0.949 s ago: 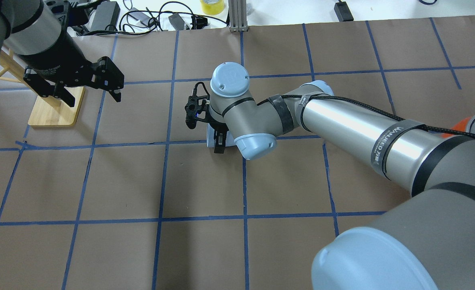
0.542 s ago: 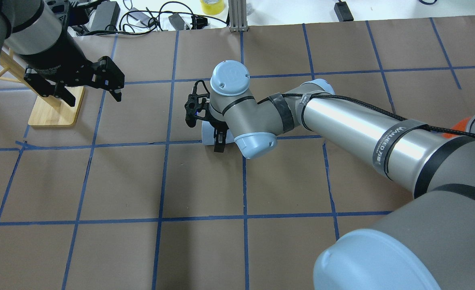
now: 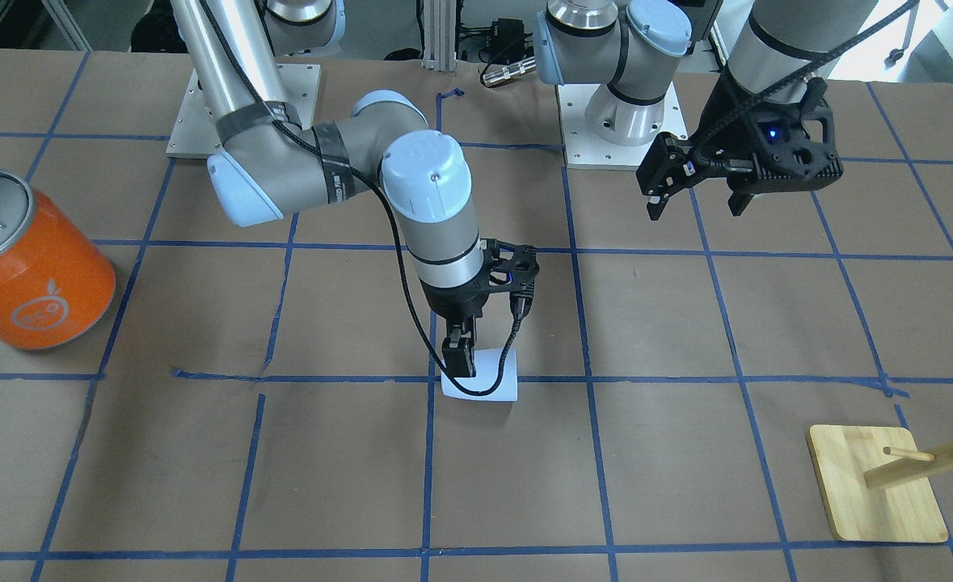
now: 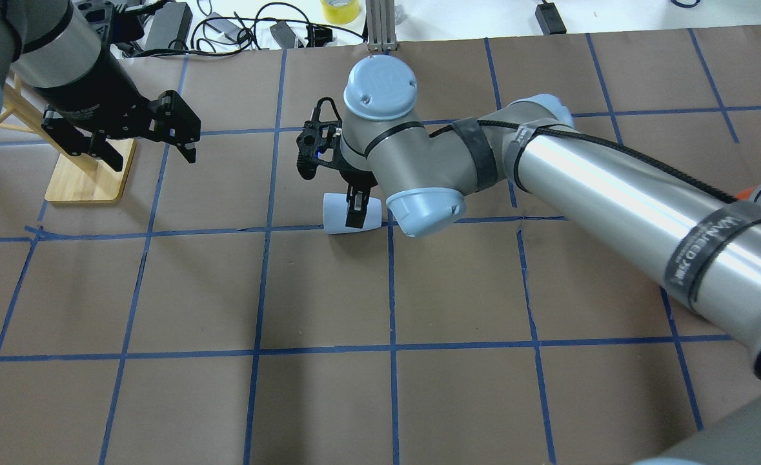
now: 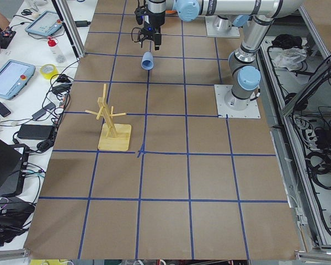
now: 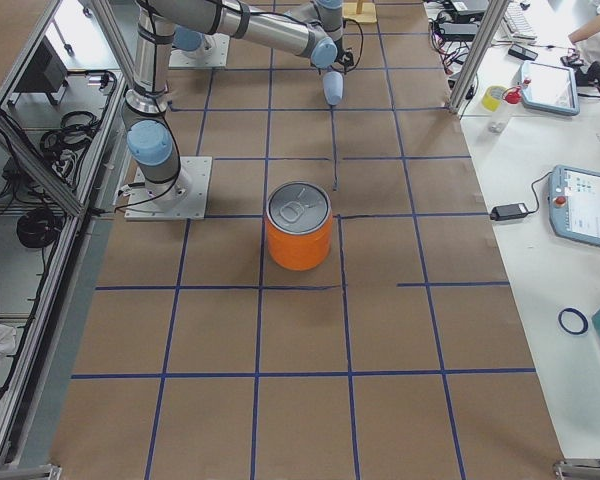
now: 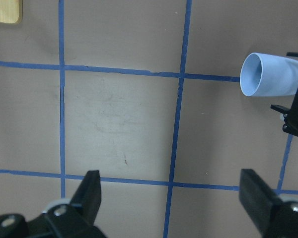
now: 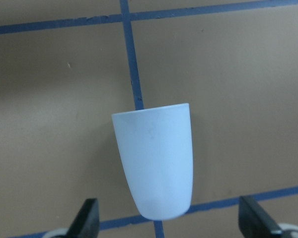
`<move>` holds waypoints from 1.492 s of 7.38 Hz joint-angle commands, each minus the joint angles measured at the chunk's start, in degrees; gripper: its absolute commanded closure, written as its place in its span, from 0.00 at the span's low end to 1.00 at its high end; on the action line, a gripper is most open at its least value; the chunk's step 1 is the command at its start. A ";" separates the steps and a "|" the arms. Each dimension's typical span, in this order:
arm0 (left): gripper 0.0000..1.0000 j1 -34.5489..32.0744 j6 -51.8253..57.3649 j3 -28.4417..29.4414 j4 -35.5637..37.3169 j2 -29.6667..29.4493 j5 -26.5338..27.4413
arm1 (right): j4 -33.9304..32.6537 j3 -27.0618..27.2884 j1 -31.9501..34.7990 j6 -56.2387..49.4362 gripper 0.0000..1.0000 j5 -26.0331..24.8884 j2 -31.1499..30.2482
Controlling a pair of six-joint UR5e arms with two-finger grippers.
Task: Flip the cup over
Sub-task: 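Lay the cup on its side and open the right gripper, then move the left gripper to the lying cup while the right arm withdraws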
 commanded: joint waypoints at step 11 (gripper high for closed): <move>0.00 -0.12 -1.18 -11.68 28.88 -22.38 -28.19 | 26.29 0.10 -15.99 41.53 0.00 -11.88 -24.35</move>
